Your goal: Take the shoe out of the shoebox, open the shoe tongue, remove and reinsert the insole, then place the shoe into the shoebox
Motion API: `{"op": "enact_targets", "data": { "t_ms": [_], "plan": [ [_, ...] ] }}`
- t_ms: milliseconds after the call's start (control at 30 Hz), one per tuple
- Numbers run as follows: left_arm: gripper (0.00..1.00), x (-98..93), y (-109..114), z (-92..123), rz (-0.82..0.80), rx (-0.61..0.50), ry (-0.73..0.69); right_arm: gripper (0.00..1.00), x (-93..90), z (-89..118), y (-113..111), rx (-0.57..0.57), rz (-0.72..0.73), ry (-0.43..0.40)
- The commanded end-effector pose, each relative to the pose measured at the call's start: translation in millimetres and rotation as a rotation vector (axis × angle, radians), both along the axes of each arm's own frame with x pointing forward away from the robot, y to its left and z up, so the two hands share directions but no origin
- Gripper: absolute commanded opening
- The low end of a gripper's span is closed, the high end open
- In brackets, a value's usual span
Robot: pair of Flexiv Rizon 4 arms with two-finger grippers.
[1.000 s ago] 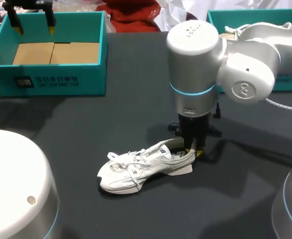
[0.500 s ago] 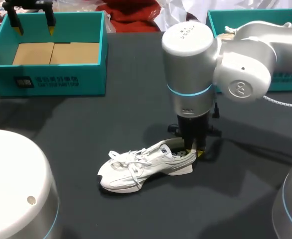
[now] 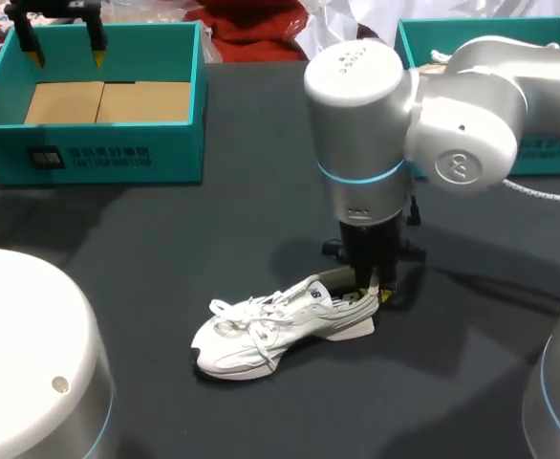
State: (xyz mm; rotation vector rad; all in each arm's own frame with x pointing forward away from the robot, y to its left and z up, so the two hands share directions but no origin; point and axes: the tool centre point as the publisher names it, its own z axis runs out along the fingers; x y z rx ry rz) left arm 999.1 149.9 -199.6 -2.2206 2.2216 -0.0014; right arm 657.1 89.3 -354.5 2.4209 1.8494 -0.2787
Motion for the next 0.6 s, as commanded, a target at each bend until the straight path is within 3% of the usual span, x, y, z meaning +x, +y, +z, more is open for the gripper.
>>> {"op": "enact_targets", "data": {
  "t_ms": [33,600],
  "plan": [
    [1.0,0.2,0.0,0.0,0.0,0.0,0.0,0.0,-3.1,-0.1,2.9,-0.041,-0.465,-0.082],
    [1.0,0.2,0.0,0.0,0.0,0.0,0.0,0.0,1.2,4.6,0.5,-0.061,-0.58,-0.117]
  ]
}}
